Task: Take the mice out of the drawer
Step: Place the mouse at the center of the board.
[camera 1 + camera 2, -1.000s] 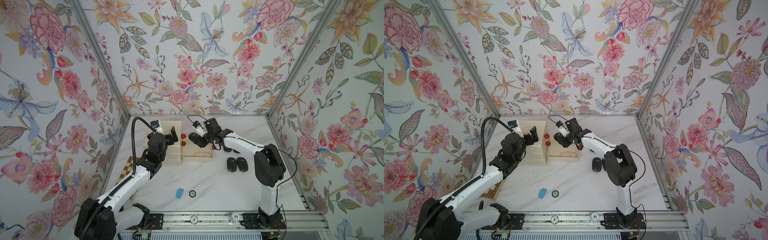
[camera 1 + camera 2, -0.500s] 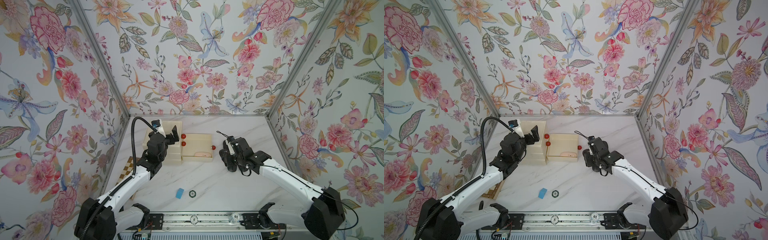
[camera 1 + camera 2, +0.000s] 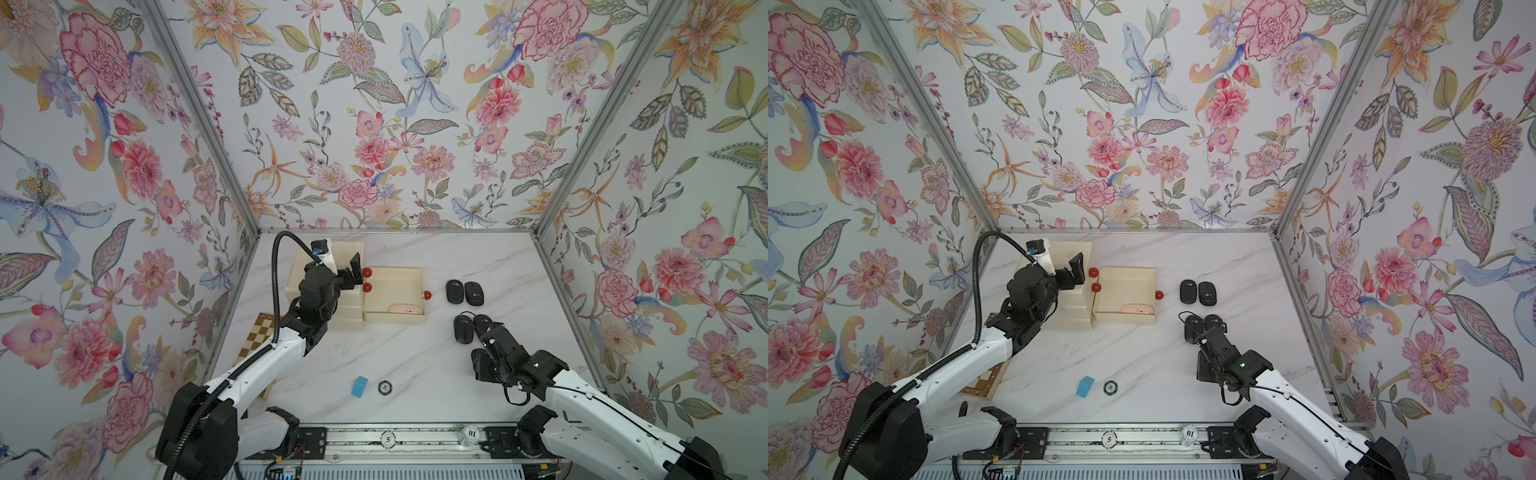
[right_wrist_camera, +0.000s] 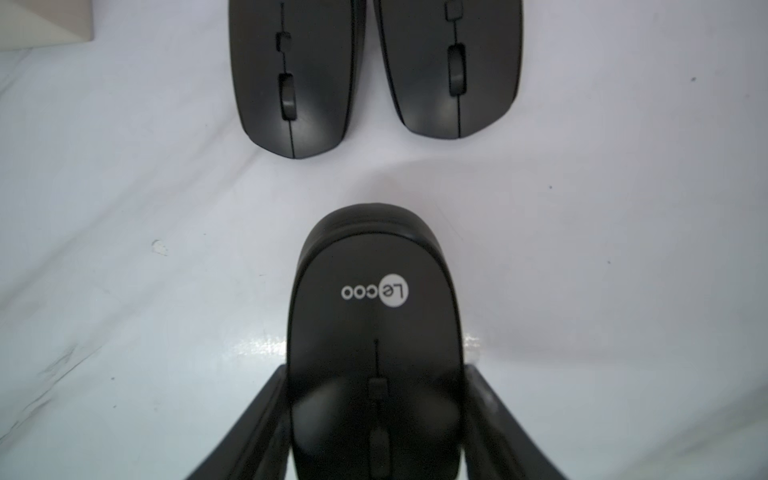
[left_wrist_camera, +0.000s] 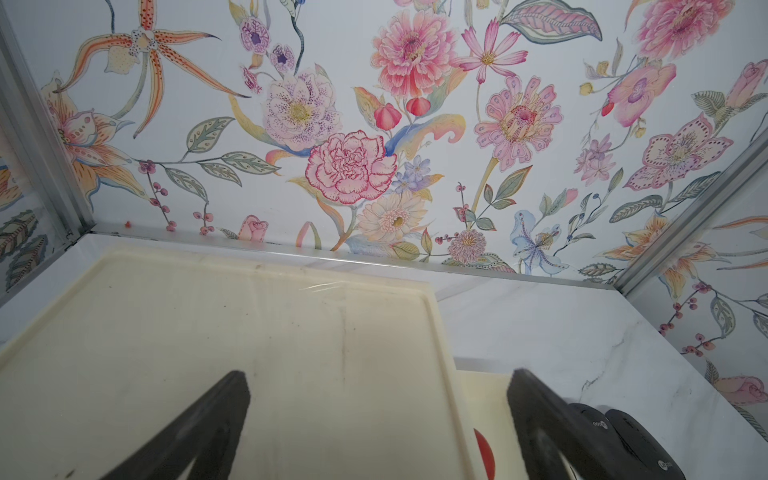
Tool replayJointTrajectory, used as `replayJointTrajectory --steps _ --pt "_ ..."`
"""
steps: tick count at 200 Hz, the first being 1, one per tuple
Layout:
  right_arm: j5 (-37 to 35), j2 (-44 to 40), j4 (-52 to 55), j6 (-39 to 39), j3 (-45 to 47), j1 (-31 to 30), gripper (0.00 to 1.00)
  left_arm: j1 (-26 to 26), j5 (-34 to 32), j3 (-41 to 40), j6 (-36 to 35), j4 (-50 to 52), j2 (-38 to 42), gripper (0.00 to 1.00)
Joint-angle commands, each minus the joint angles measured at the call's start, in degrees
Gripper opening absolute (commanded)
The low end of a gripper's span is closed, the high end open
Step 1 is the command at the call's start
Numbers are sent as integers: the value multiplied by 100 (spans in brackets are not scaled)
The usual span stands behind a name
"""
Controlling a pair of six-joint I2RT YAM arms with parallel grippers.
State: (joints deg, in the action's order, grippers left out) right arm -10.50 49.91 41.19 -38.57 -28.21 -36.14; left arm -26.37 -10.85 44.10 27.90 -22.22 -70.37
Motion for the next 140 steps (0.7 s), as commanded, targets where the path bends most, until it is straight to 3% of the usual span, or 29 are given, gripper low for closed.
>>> replayJointTrajectory --steps 1,61,140 --pt "-188 98 -106 -372 125 103 39 -11 27 -150 75 -168 88 100" --pt "-40 264 -234 -518 347 378 40 -17 -219 -283 55 -210 273 100" --pt "-43 1399 -184 -515 -29 476 53 -8 -470 -347 -128 -160 418 100"
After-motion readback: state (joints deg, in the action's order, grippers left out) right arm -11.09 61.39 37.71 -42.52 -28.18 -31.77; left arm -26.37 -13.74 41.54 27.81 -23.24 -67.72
